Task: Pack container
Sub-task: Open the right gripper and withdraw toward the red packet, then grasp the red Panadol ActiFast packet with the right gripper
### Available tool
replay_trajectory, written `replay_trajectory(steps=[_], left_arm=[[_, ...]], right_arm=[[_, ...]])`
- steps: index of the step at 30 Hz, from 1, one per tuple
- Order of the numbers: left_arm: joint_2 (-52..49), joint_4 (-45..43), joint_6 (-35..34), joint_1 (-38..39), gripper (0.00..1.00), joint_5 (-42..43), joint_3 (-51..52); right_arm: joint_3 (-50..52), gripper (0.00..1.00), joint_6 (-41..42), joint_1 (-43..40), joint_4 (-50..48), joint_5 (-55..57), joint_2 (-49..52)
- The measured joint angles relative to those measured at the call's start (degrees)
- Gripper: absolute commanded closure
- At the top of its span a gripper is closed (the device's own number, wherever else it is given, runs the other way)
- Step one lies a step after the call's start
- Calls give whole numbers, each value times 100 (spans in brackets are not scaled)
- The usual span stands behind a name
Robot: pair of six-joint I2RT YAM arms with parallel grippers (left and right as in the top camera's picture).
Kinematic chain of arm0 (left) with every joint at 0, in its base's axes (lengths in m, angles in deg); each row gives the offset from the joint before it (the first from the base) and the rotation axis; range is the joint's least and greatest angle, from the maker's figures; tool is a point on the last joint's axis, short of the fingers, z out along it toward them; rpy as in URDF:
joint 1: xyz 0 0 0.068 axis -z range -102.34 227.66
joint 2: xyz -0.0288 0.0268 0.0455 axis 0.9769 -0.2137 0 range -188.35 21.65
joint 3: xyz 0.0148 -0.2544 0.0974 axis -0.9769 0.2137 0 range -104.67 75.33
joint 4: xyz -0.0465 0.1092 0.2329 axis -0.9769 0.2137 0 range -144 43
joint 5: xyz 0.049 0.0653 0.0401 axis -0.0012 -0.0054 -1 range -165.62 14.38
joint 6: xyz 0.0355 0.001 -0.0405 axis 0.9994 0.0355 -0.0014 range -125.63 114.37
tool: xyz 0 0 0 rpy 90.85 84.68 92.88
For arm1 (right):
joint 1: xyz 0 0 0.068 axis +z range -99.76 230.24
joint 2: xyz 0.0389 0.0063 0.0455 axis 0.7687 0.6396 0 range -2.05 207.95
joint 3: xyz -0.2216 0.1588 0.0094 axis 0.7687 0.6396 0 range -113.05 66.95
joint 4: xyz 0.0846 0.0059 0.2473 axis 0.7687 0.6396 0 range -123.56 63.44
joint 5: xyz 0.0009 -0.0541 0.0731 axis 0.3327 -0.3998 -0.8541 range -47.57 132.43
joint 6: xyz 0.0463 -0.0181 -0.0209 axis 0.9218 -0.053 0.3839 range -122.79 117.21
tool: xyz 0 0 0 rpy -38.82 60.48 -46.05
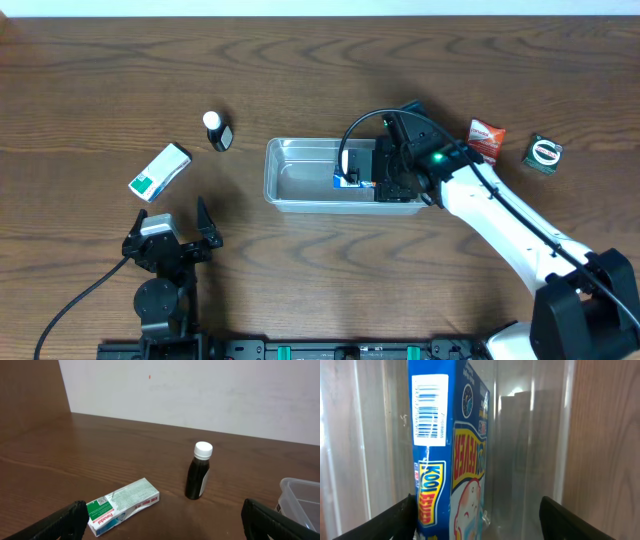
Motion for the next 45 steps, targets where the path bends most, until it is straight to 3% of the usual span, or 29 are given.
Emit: replay_trajectory(steps=[18,24,29,36,41,45], left_arm=[[0,0,-2,0,2,0,0],[0,0,-2,0,2,0,0],[0,0,0,0,2,0,0],[0,0,-2,0,2,0,0],[0,0,-2,0,2,0,0],[0,0,0,0,2,0,0]], right_arm=[[9,15,374,-2,-691,-15,-2061],[9,1,890,-122,-970,46,-2024],[13,1,1703,-586,-1742,339,-1926],[9,1,3827,-1832,-2804,831,-1314],[11,1,5167,-2643,-2503,876,-420],[22,1,5777,-2833,-2096,717,61]])
